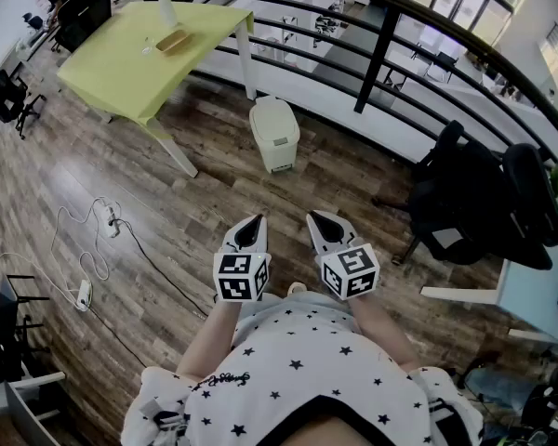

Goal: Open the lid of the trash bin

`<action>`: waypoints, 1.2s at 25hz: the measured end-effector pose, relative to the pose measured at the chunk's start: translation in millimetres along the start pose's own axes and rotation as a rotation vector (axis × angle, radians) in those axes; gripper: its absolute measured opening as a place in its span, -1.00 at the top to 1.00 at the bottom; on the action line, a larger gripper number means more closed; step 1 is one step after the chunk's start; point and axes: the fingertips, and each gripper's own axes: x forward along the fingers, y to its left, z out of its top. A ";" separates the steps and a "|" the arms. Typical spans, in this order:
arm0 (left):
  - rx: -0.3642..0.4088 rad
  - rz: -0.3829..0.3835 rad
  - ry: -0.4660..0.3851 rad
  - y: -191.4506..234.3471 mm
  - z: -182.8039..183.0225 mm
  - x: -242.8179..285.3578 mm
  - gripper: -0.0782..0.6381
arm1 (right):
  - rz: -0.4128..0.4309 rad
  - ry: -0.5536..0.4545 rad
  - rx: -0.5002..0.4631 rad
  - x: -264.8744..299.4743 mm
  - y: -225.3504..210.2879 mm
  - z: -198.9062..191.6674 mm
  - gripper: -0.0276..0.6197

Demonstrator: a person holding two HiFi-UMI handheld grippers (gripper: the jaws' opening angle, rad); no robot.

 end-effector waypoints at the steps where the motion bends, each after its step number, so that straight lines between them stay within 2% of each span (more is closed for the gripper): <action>1: 0.004 0.003 -0.002 -0.7 0.1 -2.0 0.75 | 0.000 -0.001 -0.001 -1.2 1.0 0.0 0.93; 6: 0.019 0.010 -0.009 -1.2 -1.5 -8.7 0.74 | -0.005 -0.003 -0.004 -2.8 3.2 -1.1 0.93; 16: -0.035 0.021 -0.009 2.3 -9.7 -9.9 0.75 | 0.011 0.008 -0.047 -0.7 6.4 -1.5 0.93; 22: -0.057 0.023 -0.028 -7.3 -4.3 0.8 0.75 | 0.026 0.004 -0.016 -4.7 -0.4 -1.0 0.93; 30: -0.050 0.010 -0.013 -20.0 -6.1 5.0 0.74 | 0.010 0.007 -0.003 -12.8 -7.0 -7.0 0.93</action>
